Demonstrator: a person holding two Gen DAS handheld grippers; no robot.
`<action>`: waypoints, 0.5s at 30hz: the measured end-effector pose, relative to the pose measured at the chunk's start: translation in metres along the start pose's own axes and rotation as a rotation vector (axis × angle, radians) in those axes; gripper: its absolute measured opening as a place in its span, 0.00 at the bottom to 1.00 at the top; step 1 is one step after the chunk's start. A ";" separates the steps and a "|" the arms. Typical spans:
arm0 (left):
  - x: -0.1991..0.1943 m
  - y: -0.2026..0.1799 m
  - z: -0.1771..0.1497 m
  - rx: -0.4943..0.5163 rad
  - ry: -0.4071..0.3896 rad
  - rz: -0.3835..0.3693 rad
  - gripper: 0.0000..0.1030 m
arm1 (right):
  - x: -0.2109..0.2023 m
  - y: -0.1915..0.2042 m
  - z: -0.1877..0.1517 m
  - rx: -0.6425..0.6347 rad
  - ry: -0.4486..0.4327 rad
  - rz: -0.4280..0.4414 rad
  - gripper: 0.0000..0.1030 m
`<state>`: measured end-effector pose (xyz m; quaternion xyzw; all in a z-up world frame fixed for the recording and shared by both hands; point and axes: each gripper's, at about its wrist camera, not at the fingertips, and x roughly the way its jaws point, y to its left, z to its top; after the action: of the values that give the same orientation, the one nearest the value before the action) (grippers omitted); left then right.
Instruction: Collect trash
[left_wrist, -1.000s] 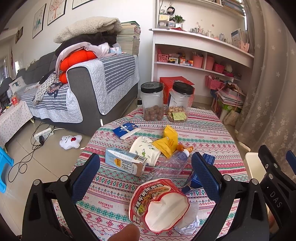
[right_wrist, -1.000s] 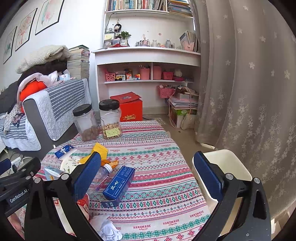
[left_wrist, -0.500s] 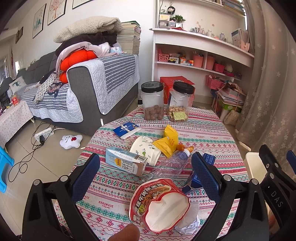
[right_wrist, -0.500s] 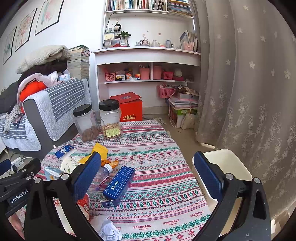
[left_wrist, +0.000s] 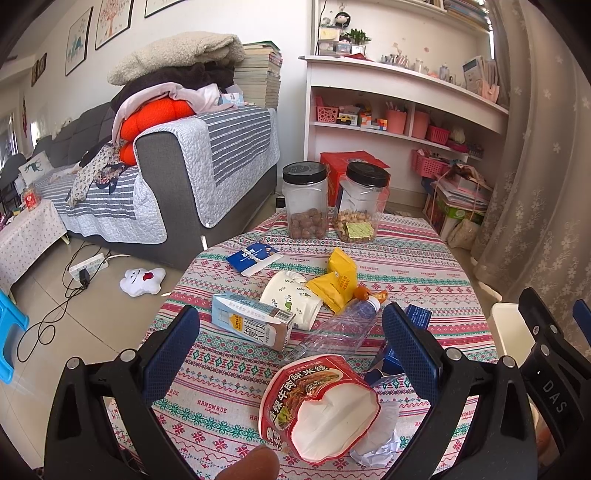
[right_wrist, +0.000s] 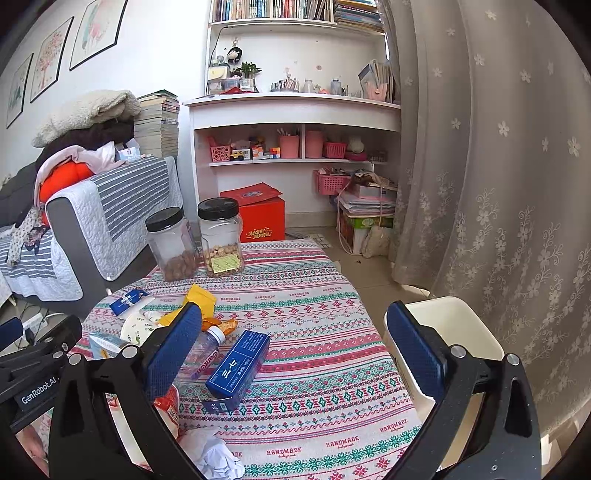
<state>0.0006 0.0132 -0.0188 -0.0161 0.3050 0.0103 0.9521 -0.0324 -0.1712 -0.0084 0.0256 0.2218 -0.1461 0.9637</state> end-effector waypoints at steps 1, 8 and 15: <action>0.000 0.000 0.000 0.000 0.000 0.000 0.93 | 0.000 0.000 0.000 0.000 0.000 0.000 0.93; 0.000 0.000 0.000 0.001 0.001 0.000 0.93 | 0.000 0.003 0.000 0.001 0.000 0.000 0.93; 0.000 0.000 0.000 0.001 0.002 0.000 0.93 | 0.000 0.002 0.001 0.000 0.000 0.001 0.93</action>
<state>0.0009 0.0132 -0.0184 -0.0157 0.3060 0.0102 0.9519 -0.0314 -0.1694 -0.0077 0.0258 0.2219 -0.1459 0.9637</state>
